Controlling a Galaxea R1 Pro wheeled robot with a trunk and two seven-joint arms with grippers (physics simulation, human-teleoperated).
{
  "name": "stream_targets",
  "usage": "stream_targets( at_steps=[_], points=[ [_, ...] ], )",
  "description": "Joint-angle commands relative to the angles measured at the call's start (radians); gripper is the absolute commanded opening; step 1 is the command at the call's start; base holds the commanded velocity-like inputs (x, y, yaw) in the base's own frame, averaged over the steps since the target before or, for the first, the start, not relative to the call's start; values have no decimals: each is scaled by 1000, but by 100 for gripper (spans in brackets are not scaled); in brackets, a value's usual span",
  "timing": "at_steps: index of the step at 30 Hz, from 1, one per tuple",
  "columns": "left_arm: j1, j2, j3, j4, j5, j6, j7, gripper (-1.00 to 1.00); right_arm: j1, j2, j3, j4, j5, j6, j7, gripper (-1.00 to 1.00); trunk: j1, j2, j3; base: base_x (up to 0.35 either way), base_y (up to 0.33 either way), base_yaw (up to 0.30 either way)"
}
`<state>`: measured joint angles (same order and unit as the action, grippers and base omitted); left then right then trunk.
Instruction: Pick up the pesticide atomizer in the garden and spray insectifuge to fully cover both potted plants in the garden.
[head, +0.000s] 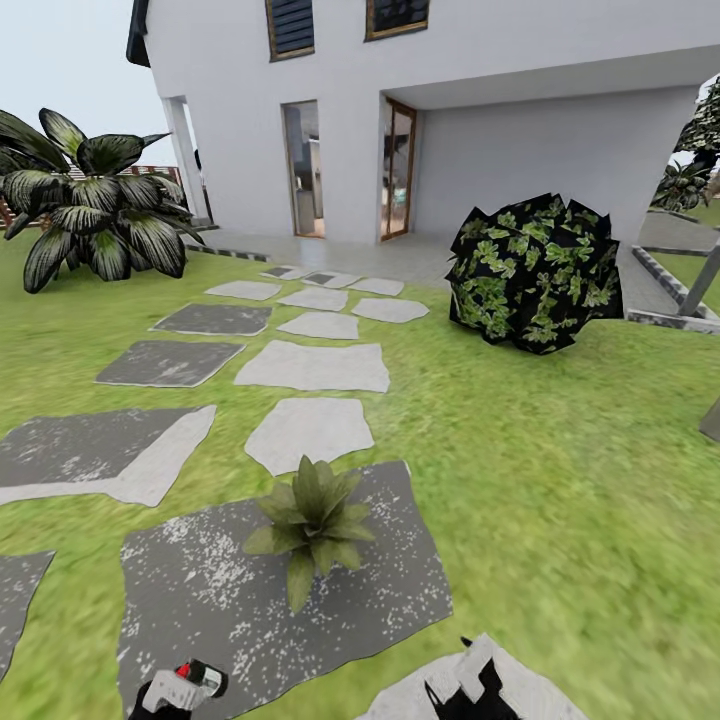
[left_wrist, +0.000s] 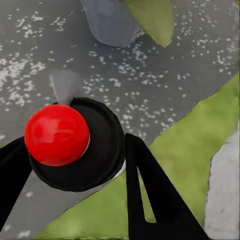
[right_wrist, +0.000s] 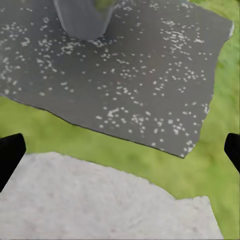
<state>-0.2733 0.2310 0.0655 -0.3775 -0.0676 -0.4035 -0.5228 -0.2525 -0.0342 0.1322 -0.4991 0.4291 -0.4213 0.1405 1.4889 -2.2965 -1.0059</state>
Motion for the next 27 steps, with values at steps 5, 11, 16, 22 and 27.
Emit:
stream_targets(
  at_steps=[5,11,16,22,27],
  points=[
    [-46,18,10,-10,-205,27,-74,-100,-134,30,13,-18,14,87,278,100,0,0,-1,0,0,0],
    [-147,-17,-2,-20,-523,165,-158,-100,-250,117,15,-21,19,259,490,100,0,0,-1,0,0,0],
    [-183,-31,-3,-23,-626,172,-271,-100,-270,136,18,-47,23,352,560,100,0,0,-1,0,0,0],
    [-192,-96,-66,-98,-697,177,-388,-100,-294,139,18,-66,193,363,647,-100,0,0,-1,0,0,0],
    [-210,-143,-77,-108,-789,225,-395,-100,-304,141,19,-68,205,364,737,-100,0,0,-1,0,0,0]
  ],
)
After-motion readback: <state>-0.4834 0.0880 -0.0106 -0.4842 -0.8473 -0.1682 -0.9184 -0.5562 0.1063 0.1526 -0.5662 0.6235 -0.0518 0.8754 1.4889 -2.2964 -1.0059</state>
